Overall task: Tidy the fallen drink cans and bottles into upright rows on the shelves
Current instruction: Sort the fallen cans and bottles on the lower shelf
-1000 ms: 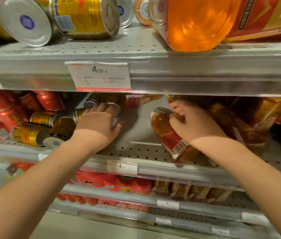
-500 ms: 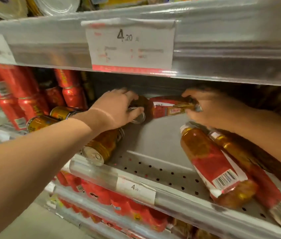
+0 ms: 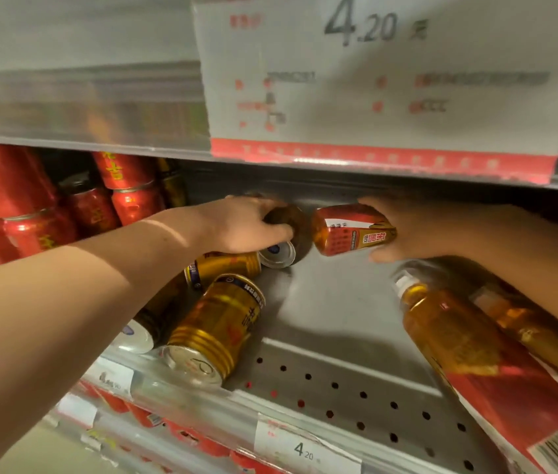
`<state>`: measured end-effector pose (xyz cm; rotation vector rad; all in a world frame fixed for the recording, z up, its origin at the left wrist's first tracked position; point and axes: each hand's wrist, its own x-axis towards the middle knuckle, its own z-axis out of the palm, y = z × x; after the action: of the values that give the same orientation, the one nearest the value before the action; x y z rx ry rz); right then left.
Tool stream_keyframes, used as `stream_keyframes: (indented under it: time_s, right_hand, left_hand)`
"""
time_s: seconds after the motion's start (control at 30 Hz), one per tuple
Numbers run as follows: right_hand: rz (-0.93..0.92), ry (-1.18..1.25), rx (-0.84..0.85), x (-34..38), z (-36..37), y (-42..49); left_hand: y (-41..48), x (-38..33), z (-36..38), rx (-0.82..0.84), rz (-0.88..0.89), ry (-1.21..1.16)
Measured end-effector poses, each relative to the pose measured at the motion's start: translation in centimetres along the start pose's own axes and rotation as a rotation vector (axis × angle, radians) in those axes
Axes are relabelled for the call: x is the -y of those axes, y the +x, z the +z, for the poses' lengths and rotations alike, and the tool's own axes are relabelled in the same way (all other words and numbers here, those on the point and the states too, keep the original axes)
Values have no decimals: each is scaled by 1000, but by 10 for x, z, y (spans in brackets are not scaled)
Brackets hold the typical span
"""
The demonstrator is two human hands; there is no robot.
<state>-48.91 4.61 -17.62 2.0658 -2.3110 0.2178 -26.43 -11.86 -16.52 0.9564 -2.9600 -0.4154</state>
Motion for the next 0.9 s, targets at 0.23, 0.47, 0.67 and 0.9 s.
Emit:
stream_keyframes:
  time_s: [0.23, 0.47, 0.67, 0.9]
  right_hand:
    - [13, 51, 14, 6, 1, 12]
    - [40, 72, 96, -6, 0, 4]
    - [77, 59, 151, -14, -7, -10]
    - [105, 207, 96, -4, -15, -19]
  left_hand:
    - [-6, 9, -5, -57, -93, 50]
    - [-6, 15, 1, -77, 40, 53]
    - [-1, 19, -1, -79, 38, 37]
    - [-6, 20, -1, -96, 43, 67]
